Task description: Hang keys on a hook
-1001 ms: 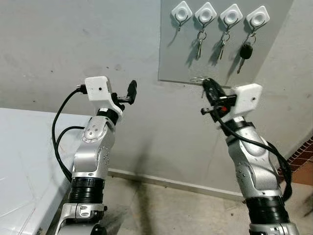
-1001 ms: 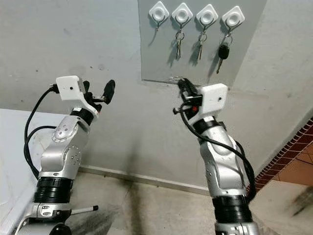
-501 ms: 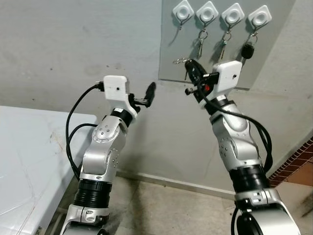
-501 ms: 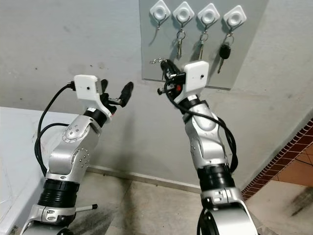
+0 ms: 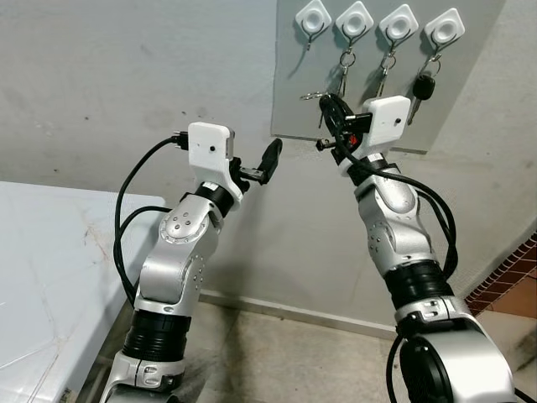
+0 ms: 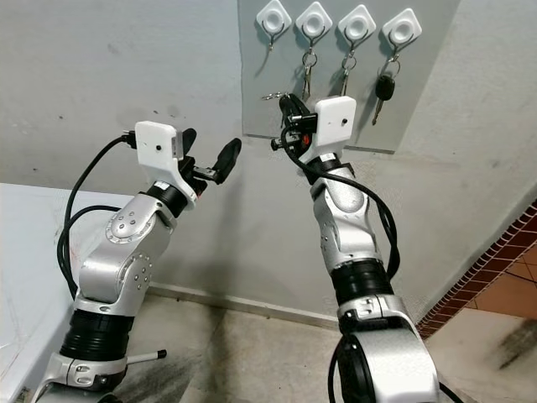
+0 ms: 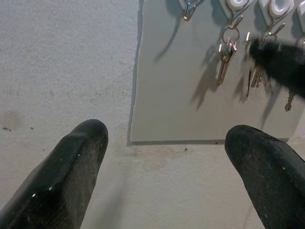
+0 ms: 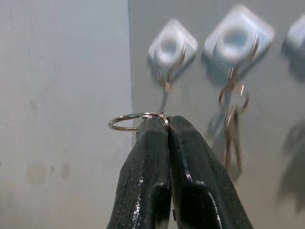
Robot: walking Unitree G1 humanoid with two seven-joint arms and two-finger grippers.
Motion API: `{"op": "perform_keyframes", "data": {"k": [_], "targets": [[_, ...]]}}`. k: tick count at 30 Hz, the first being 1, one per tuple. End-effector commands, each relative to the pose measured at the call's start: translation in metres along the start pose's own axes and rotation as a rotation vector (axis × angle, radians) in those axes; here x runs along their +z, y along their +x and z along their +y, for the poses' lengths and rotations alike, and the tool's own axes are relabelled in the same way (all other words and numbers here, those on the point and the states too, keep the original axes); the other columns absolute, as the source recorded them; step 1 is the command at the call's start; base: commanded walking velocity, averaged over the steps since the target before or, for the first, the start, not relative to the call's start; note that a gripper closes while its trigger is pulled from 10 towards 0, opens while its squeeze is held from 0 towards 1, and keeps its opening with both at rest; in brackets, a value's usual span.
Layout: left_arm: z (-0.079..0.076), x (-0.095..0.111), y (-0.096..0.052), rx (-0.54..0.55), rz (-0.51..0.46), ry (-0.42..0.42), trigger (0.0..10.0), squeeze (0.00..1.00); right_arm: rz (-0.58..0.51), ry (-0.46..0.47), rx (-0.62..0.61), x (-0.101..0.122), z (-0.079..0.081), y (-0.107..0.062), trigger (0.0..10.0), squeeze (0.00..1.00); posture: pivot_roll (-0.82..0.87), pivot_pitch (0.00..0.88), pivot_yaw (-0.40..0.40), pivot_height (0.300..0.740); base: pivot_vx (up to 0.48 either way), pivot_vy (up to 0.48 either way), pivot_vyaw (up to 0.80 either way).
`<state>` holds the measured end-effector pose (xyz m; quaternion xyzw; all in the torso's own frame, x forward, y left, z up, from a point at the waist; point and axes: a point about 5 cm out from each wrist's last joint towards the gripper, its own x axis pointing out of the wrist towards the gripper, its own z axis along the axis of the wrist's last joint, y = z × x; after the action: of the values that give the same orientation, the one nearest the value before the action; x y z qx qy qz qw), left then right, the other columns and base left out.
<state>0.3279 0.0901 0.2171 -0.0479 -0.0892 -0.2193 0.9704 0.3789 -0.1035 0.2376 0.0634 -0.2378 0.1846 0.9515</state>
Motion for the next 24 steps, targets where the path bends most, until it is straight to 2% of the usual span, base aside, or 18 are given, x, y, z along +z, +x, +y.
{"op": "perform_keyframes", "data": {"k": [1,15,24], "targets": [[-0.003,0.003,0.0,-0.02,-0.003,0.015,10.0,0.0,-0.046,-0.01,0.001,0.01,0.001,0.007,10.0,0.0,-0.02,0.025,-0.008,0.74,0.0,0.0,0.0],[-0.003,0.002,-0.004,-0.017,0.02,0.006,10.0,0.0,-0.139,-0.005,0.016,0.029,0.013,0.037,10.0,0.0,0.0,0.047,-0.007,0.74,0.0,0.0,0.0],[-0.003,0.002,-0.007,-0.007,0.03,-0.003,10.0,0.0,-0.119,0.015,-0.007,0.03,0.019,0.048,10.0,0.0,0.01,0.061,-0.008,0.74,0.0,0.0,0.0]]}}
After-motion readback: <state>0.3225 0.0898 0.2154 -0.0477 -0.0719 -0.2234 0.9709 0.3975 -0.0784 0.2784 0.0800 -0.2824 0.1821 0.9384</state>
